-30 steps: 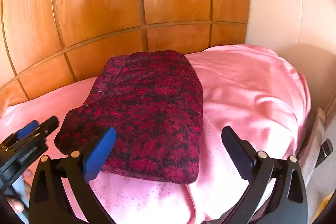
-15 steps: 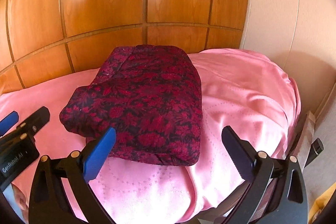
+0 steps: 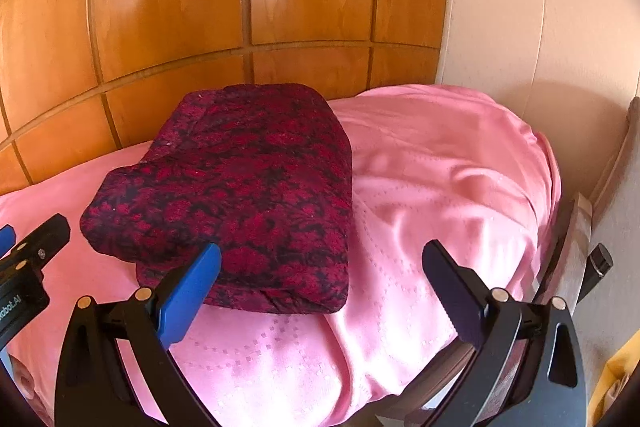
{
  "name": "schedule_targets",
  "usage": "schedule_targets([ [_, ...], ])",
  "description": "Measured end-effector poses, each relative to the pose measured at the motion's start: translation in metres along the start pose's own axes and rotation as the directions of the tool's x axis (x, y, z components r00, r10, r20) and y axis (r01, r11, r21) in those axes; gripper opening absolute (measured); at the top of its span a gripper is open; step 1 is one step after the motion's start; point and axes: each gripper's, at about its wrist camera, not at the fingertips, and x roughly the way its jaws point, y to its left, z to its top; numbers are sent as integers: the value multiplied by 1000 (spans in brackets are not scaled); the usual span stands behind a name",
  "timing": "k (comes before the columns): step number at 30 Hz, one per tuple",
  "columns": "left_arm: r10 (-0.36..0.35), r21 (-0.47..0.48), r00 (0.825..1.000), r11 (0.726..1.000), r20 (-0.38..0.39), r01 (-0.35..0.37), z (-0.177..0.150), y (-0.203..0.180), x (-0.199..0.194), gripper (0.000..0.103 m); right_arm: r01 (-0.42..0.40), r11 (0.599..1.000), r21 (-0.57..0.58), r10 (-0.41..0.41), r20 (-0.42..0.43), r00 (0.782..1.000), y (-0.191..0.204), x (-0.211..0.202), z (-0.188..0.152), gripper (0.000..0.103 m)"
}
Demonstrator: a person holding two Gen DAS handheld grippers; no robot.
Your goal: Fold small clothes
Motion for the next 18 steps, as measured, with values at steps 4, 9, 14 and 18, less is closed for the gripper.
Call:
schedule_targets([
  [4, 2, -1, 1000, 1000, 0, -2, 0, 0, 1, 99, -6, 1000, 1, 6, -9, 1000, 1, 2, -1, 100],
  [9, 10, 9, 1000, 1000, 3, -10, 0, 0, 3, 99, -6, 1000, 1, 6, -22, 1000, 0, 5, -3, 100],
  [14, 11, 7, 1000, 1000, -2, -11, -2, 1, 4, 99, -11, 1000, 5, 11, -19, 1000, 0, 5, -3, 100],
  [18, 12, 1, 1000, 1000, -5, -12, -3, 5, 5, 99, -9, 1000, 5, 9, -17, 1000, 1, 6, -1, 100],
])
